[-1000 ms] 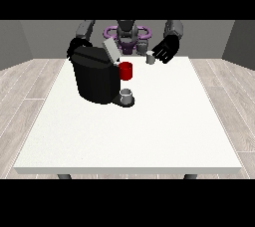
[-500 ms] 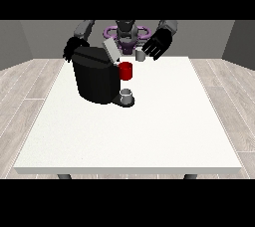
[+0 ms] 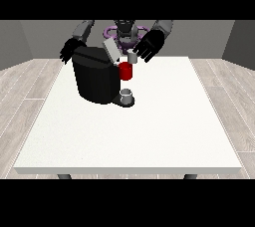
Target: Insert the coffee pod into the coffee machine and close the lid
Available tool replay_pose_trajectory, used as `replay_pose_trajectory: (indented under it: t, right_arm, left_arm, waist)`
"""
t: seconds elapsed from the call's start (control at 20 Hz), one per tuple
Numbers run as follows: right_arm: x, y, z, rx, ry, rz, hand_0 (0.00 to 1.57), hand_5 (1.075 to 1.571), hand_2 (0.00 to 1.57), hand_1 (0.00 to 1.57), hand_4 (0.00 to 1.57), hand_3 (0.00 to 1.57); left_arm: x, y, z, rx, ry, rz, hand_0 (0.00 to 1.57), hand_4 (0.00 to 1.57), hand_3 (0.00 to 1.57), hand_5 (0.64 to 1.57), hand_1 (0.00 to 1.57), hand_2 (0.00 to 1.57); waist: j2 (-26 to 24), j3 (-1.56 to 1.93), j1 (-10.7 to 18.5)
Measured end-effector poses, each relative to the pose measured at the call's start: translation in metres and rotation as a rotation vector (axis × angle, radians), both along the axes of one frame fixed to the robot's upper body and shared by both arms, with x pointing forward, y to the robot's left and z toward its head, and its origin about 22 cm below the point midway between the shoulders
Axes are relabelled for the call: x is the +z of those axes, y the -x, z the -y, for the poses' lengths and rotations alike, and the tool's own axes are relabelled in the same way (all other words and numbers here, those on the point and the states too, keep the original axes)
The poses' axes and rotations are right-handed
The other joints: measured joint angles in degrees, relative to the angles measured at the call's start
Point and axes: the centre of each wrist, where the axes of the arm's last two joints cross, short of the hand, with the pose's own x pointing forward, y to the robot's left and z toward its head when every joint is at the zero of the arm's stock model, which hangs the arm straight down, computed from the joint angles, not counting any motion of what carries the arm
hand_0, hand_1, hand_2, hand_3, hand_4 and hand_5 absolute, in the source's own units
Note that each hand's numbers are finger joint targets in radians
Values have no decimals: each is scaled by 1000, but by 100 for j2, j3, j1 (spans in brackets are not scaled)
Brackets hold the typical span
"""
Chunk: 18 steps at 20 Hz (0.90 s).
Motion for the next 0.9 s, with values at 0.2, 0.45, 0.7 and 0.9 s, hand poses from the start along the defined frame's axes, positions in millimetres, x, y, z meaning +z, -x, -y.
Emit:
replay_pose_trajectory:
  t: [0.2, 0.45, 0.7, 0.9]
  right_arm:
    - [2, 1, 1, 0, -3, -15, 0, 1571, 0, 0, 537, 0]
    - [1, 2, 6, -2, -9, -34, 0, 1571, 0, 0, 512, 0]
    - [-3, 6, 8, 1, -21, -30, 0, 1571, 0, 0, 538, 0]
    - [2, 5, 7, -12, -20, -19, 0, 1571, 0, 0, 499, 0]
  left_arm:
    - [-7, -1, 2, -5, -5, -8, 1292, 498, 1222, 1571, 1292, 1315]
    - [-5, -4, 12, -9, -11, -47, 1268, 512, 1217, 1571, 1268, 1300]
    - [-12, -5, 19, -15, -12, -50, 1183, 499, 1180, 1571, 1183, 1251]
    - [-15, -6, 23, -25, -19, -40, 1203, 500, 1200, 1571, 1203, 1272]
  waist:
    - [9, 0, -33]
    - [-75, 0, -61]
    - [-52, 0, -84]
    - [19, 0, -77]
